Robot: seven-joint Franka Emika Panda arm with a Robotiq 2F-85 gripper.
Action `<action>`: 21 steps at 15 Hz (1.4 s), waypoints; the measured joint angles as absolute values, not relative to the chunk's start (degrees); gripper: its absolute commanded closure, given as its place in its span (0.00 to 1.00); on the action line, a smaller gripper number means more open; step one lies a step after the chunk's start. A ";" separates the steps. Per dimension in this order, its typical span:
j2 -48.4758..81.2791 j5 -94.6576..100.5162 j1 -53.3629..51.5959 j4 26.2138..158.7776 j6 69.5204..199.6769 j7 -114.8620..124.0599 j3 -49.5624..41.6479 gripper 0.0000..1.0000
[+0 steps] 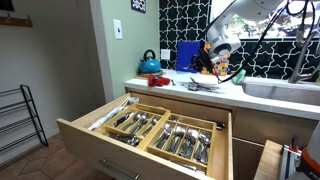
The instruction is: Remove one silver spoon from the left side of the open drawer and put it on the counter
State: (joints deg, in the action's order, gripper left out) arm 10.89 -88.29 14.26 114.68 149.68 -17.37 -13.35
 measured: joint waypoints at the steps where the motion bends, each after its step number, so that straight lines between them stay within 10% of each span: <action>1: 11.45 -88.85 13.69 114.08 151.38 -16.51 -12.76 0.98; 21: 18.14 -107.68 9.60 106.65 170.01 -27.27 -9.59 0.99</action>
State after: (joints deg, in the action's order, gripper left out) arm 18.14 -107.68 9.60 106.65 170.01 -27.27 -9.59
